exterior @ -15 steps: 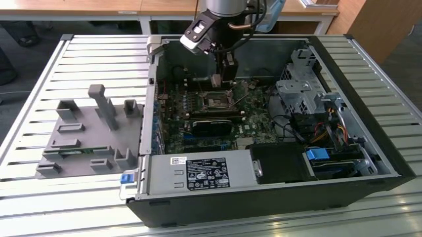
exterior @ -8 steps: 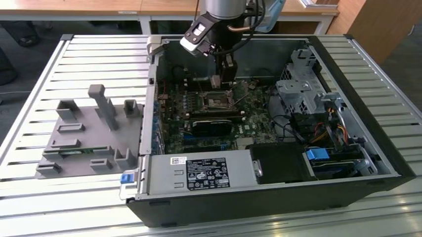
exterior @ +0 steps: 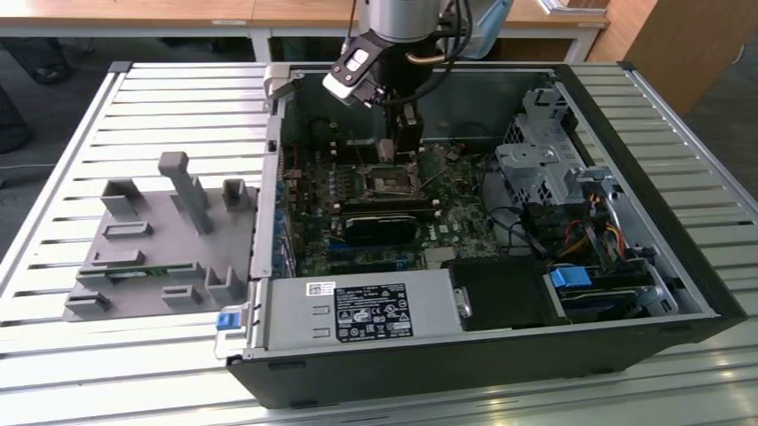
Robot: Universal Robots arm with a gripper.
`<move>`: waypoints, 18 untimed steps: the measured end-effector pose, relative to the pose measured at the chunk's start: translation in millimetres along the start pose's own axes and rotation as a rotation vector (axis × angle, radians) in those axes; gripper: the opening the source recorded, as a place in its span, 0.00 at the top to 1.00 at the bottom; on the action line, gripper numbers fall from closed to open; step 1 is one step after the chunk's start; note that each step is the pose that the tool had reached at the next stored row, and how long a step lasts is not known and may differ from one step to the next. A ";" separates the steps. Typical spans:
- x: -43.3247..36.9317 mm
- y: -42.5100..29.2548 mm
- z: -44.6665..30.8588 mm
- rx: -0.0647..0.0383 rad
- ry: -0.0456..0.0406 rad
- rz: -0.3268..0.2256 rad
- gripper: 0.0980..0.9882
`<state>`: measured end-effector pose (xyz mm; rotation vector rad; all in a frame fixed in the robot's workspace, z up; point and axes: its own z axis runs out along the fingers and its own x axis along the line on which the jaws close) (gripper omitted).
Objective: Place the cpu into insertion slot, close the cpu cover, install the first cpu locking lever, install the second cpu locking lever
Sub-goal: 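Place the cpu into insertion slot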
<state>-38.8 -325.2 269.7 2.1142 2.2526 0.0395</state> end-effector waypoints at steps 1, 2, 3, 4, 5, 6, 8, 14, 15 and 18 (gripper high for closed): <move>0.4 -0.1 1.8 0.000 0.0000 0.000 0.50; 0.8 -0.1 3.6 0.000 0.0001 0.000 0.50; 1.0 -0.2 5.4 0.000 0.0001 0.000 0.50; 1.2 -0.2 7.3 0.000 0.0000 0.000 0.50; 1.3 -0.4 9.1 0.000 0.0000 0.000 0.50; 1.5 -0.5 10.9 0.000 0.0001 0.001 0.50; 2.0 -0.7 14.2 0.000 -0.0010 0.002 0.50; 2.3 -1.0 19.9 0.000 -0.0011 0.002 0.50; 2.3 -1.0 20.1 0.000 -0.0012 0.002 0.50; 2.4 -1.1 22.5 0.000 -0.0009 0.003 0.50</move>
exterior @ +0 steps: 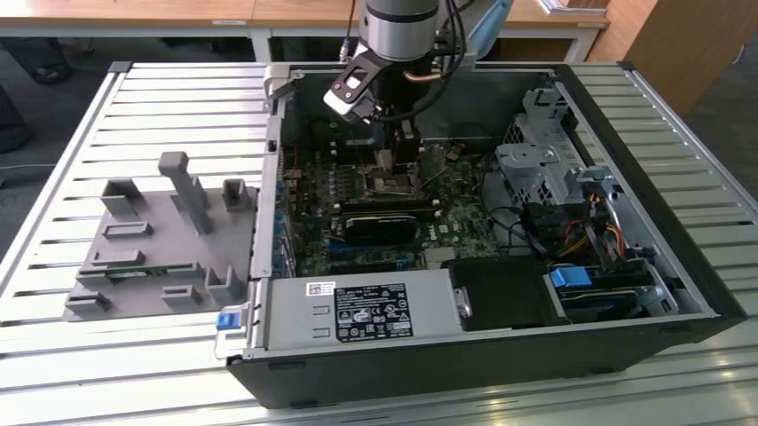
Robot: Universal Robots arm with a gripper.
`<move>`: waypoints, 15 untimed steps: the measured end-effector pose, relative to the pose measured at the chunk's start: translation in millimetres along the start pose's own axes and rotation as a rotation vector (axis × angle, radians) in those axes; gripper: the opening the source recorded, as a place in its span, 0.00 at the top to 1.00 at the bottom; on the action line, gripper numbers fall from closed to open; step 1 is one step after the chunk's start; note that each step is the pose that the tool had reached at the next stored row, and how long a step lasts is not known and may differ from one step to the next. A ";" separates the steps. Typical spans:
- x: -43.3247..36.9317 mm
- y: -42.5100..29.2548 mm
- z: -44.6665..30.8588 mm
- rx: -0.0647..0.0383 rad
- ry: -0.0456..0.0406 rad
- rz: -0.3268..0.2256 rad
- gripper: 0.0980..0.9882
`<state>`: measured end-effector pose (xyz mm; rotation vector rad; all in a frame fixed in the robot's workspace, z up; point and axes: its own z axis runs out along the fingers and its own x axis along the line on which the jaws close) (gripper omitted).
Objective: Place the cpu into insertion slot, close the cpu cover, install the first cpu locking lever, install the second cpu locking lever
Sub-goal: 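Place the cpu into insertion slot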
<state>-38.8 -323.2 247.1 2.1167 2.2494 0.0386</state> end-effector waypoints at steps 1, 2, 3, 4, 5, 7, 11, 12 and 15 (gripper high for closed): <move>0.0 -0.1 1.3 0.000 -0.0001 0.000 0.50; 0.1 -0.2 2.7 0.000 -0.0002 0.001 0.50; 0.1 -0.2 4.4 0.000 -0.0001 0.001 0.50; 0.2 -0.3 6.2 0.000 -0.0001 0.001 0.50; 0.5 -0.5 8.0 0.000 -0.0001 0.002 0.50; 1.2 -0.6 11.6 0.000 -0.0001 0.002 0.50; 1.8 -0.9 17.7 0.000 -0.0007 0.010 0.50; 2.1 -1.0 19.0 0.000 -0.0011 0.016 0.50; 3.6 -1.1 22.8 0.001 -0.0020 0.031 0.50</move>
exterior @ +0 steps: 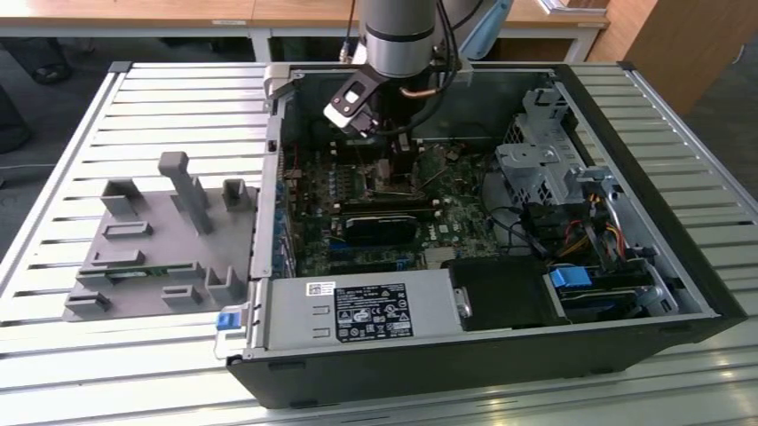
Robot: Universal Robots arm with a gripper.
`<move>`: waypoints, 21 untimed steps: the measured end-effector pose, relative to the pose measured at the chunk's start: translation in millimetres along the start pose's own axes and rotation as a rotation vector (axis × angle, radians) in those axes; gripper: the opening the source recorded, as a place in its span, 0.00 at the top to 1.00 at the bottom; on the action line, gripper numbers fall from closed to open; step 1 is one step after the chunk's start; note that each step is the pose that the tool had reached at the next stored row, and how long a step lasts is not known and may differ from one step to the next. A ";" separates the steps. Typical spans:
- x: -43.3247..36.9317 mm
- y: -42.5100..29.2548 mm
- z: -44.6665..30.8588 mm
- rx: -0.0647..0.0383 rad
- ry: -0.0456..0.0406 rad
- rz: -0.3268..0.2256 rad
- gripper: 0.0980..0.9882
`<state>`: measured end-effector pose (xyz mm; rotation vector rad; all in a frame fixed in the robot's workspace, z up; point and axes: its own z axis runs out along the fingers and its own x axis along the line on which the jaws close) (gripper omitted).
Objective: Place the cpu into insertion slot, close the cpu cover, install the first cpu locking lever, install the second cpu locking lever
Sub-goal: 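Place the cpu into insertion slot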
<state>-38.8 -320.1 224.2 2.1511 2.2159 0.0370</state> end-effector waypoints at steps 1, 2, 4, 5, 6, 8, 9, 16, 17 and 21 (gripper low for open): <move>0.4 0.0 1.2 0.000 -0.0001 0.000 0.50; 0.7 -0.1 2.5 0.000 0.0000 0.000 0.50; 1.0 -0.2 5.4 0.000 0.0001 0.000 0.50; 1.1 -0.3 6.8 0.000 0.0001 0.000 0.50; 1.2 -0.4 8.1 0.000 0.0001 0.000 0.50; 1.8 -0.5 10.4 0.000 0.0000 0.000 0.50; 2.3 -0.6 11.6 0.000 0.0000 0.000 0.50; 5.3 -0.8 18.7 0.000 -0.0006 0.003 0.50; 5.4 -0.8 19.5 0.000 -0.0008 0.006 0.50; 5.5 -1.0 22.0 0.000 -0.0013 0.017 0.50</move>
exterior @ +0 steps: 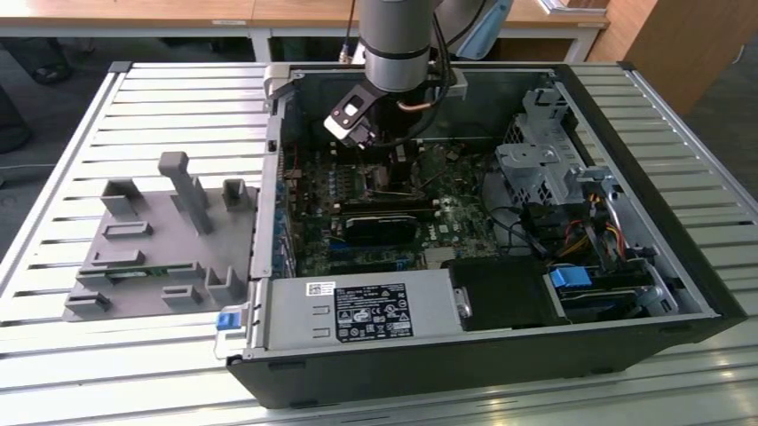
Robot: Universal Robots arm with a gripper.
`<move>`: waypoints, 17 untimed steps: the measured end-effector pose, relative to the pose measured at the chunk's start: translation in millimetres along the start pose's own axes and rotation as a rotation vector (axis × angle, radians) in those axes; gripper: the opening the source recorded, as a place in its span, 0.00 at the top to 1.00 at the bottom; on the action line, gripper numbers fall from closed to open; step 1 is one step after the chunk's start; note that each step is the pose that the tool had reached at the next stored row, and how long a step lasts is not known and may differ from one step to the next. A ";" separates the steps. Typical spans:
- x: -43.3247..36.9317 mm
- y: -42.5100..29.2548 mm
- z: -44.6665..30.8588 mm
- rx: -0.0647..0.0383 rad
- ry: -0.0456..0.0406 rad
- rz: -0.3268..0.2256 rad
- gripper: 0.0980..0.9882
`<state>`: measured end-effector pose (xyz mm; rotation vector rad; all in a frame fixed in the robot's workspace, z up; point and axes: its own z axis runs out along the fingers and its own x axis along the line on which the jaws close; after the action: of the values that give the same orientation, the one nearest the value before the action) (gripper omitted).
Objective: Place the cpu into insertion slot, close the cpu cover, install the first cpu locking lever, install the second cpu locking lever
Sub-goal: 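Place the cpu into insertion slot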
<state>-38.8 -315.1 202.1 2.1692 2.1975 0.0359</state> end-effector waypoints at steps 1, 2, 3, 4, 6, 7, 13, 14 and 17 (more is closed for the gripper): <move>0.0 0.0 0.6 0.000 -0.0001 0.002 0.50; 0.0 -0.1 1.0 0.000 -0.0003 0.004 0.50; 0.0 -0.2 1.3 0.000 -0.0004 0.006 0.50; 0.0 -0.3 1.7 0.000 -0.0005 0.007 0.50; 0.1 -0.4 2.7 0.000 -0.0004 0.008 0.50; 0.2 -0.4 3.2 0.000 -0.0005 0.008 0.50; 0.7 -0.6 5.8 0.000 -0.0005 0.008 0.50; 0.8 -0.6 6.1 0.000 -0.0005 0.008 0.50; 0.9 -0.7 7.2 0.000 -0.0006 0.008 0.50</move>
<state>-39.0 -314.4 194.9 2.1780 2.1886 0.0353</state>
